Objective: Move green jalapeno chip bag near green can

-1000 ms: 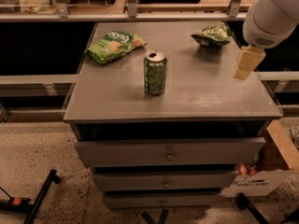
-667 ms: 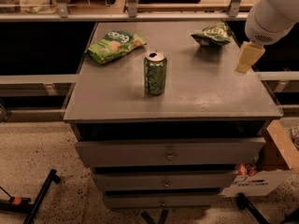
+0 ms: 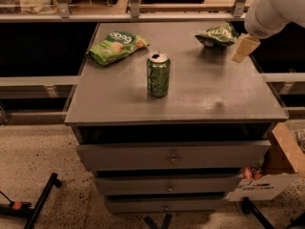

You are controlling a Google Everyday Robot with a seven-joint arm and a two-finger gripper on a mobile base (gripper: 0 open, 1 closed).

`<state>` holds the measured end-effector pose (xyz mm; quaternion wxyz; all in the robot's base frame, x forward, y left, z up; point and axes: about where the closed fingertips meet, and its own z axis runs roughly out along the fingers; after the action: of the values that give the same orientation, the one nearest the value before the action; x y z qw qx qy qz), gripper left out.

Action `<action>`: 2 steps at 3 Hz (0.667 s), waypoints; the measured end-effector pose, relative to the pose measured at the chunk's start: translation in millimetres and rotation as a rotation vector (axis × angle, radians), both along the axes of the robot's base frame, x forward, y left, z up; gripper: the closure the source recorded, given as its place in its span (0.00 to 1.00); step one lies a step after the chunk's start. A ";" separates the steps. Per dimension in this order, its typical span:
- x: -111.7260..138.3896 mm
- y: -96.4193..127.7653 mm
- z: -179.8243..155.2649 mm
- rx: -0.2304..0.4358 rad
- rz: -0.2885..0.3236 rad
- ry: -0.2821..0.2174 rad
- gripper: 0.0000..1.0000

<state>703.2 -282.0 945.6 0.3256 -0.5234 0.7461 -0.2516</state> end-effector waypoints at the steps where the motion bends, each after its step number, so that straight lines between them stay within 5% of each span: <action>1: 26.8 6.2 -7.0 0.018 0.038 -0.026 0.00; 2: 51.4 15.9 -20.7 0.030 0.056 -0.038 0.00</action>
Offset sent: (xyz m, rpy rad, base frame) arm 0.0802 0.0259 -0.0334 0.0467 -0.0567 0.0710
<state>754.6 -266.2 924.9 0.3543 -0.5342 0.7287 -0.2409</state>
